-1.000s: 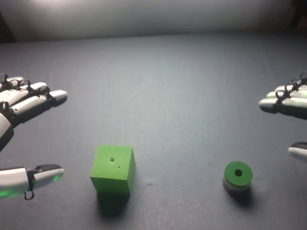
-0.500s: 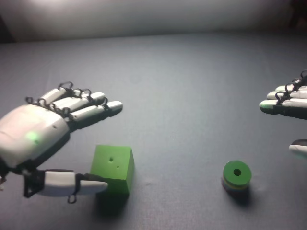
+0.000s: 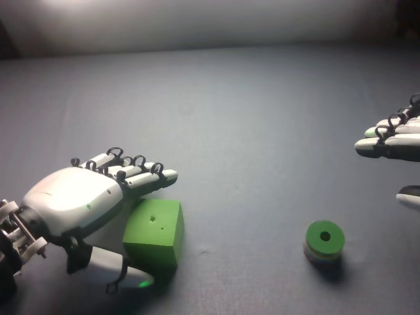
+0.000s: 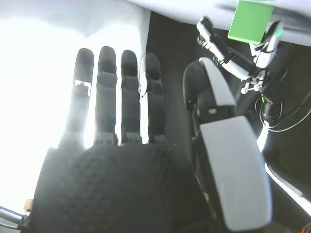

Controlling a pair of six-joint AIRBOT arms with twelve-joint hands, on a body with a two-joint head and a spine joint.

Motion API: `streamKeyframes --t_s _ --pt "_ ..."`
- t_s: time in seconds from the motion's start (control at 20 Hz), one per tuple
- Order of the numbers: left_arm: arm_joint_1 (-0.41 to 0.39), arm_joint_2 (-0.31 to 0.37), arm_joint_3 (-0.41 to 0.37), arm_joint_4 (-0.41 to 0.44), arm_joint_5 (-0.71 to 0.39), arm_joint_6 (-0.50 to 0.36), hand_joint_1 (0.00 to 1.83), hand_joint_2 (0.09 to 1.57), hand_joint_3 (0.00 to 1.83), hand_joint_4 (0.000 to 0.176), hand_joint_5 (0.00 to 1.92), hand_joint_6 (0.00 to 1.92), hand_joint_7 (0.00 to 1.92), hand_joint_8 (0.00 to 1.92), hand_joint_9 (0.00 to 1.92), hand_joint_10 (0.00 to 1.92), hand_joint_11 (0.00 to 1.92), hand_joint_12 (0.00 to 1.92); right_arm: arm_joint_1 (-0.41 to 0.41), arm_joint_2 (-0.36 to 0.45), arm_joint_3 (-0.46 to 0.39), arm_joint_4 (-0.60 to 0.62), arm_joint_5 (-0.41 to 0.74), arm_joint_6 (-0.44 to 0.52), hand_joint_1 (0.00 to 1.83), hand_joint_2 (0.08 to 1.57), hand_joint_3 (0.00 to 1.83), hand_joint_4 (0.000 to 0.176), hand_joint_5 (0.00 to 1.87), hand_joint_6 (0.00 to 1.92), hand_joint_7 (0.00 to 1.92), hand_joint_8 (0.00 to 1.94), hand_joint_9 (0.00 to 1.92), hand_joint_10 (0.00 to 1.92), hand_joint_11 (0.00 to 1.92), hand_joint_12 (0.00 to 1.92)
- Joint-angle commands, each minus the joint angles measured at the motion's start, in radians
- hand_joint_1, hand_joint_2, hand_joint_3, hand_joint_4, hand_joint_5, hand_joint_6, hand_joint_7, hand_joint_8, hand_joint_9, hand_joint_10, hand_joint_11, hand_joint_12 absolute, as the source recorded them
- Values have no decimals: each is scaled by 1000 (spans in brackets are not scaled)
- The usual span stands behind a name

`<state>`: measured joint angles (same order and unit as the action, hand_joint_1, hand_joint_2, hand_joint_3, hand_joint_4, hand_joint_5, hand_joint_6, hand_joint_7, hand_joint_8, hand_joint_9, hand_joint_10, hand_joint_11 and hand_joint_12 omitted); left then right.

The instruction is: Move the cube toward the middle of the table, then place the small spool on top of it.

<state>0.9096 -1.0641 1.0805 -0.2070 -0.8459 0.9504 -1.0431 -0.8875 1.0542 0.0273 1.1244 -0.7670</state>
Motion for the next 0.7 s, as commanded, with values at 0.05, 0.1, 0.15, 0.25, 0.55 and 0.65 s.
streamKeyframes --t_s 0.05,0.1,0.15,0.25,0.55,0.65 --pt "-14 -7 7 -3 -106 -1 906 925 5 19 576 16 743 40 735 101 185 1141 14 1 5 14 122 1 800 1341 0 0 539 3 496 3 456 4 106 912" --pt "-19 -10 9 -1 -105 -1 1004 979 4 0 742 15 933 45 893 148 305 1178 14 1 5 14 122 1 807 1343 0 0 539 2 501 4 459 4 105 910" --pt "-27 -15 11 4 -105 -5 1205 1070 3 0 910 680 1077 749 1092 261 512 1171 14 1 5 14 122 1 831 1340 0 0 537 1 504 4 465 6 100 910" --pt "-51 -29 25 25 -109 -30 1257 1129 0 0 974 754 960 1250 921 1166 707 1529 14 1 5 14 122 2 830 1336 0 0 542 2 507 3 466 4 103 910" --pt "-110 -49 56 46 -116 -61 1247 1155 1 0 944 765 902 1367 767 1361 546 1780 14 1 5 17 123 3 842 1330 0 0 567 5 539 7 497 9 128 924" --pt "-128 -59 73 46 -113 -69 1235 1149 0 0 976 746 868 1402 745 1565 623 1876 14 1 5 22 123 3 849 1322 0 0 581 1 557 4 518 10 133 966"
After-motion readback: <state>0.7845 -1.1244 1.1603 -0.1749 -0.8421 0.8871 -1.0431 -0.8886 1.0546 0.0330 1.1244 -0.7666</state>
